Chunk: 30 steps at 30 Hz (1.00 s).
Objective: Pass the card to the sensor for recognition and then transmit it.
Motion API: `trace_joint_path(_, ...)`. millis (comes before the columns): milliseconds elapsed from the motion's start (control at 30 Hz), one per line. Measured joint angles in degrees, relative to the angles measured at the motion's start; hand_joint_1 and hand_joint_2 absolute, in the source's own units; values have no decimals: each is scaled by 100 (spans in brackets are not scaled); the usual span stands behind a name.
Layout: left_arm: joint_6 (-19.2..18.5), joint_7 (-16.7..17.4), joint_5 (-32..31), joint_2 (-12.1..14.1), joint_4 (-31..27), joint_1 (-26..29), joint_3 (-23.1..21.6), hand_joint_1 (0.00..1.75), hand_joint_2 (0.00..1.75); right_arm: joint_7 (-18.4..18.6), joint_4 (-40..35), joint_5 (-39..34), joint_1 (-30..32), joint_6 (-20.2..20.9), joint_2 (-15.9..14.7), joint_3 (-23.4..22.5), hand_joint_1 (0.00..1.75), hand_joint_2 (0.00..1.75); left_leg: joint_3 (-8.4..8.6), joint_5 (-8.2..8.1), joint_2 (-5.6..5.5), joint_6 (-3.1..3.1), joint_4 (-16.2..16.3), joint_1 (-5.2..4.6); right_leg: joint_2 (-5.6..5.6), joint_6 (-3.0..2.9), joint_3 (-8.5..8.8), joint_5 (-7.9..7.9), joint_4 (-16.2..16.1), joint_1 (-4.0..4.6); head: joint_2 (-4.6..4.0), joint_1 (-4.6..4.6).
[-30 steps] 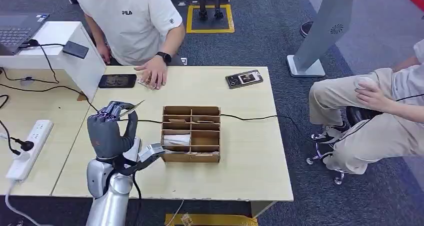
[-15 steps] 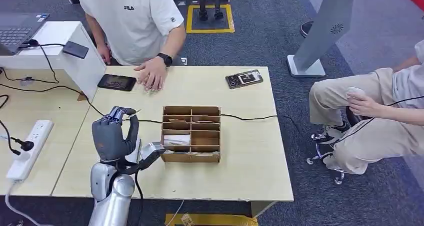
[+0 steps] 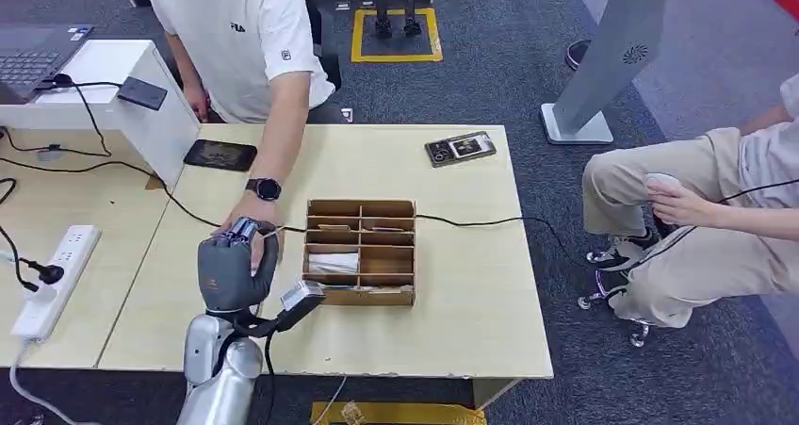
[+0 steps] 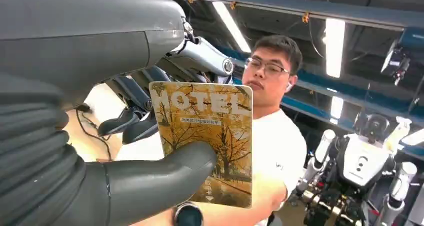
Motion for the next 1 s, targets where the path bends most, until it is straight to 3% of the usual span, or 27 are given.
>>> trace_joint_path(400,0,413,-55,0,120,13,79,175,175,2,57,0,5,-17,-20,2,0,175,-1,0,0,0,0,0,0,0,0,0,0,0,0,0)
trace_joint_path(767,4,1373,-361,-9,-171,105,499,175,175,-9,103,0,3,-20,-20,-13,0,175,0,0,0,0,0,1,0,0,0,0,1,1,0,0)
trace_joint_path(1000,4,1545,-505,-17,-221,168,806,175,175,-7,103,0,4,-26,-20,-50,0,175,-1,0,-1,0,0,1,0,0,0,0,1,0,0,0)
